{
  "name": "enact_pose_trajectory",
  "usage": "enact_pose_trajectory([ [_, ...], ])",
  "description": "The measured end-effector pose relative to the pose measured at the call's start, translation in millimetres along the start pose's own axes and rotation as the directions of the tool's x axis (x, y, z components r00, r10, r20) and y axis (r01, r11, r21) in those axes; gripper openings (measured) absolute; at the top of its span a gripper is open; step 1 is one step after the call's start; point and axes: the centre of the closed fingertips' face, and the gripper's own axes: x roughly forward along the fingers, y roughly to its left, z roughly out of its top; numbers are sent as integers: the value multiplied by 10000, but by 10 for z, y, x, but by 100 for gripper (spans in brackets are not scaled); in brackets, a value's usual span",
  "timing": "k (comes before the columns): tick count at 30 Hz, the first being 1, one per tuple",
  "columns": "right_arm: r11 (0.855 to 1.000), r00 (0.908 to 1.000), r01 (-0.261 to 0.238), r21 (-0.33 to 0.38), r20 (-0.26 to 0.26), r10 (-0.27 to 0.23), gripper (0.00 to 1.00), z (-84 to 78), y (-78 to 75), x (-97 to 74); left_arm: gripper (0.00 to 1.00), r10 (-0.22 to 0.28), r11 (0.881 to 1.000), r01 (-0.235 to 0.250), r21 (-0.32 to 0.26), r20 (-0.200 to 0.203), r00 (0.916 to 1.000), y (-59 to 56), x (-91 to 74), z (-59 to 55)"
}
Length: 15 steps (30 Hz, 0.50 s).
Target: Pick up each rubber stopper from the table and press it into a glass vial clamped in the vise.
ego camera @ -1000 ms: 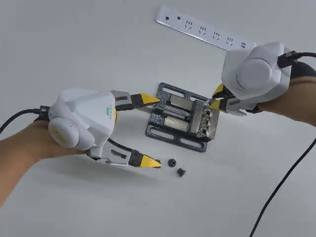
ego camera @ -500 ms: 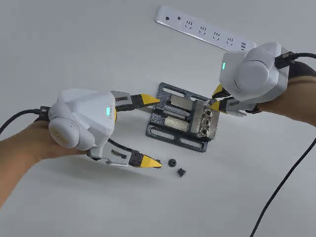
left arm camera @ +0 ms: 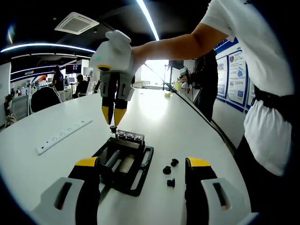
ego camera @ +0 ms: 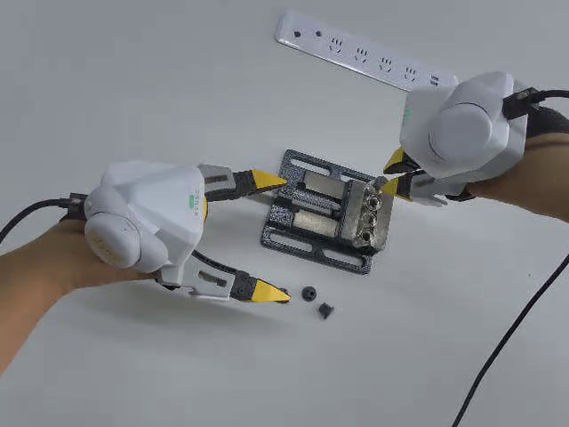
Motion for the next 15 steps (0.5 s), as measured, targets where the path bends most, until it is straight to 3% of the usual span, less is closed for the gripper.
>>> enact_pose_trajectory([
  [5, 10000, 10000, -11, -73, 10, 11, 4, -8, 1, -2, 72, -3, 10000, 3, 7, -6, 10000, -3, -2, -2],
  [15, 10000, 9999, -78, -2, 72, 78, 4, -13, -2, 32, 72, 29, 10000, -29, -18, -33, 10000, -1, -6, -13],
])
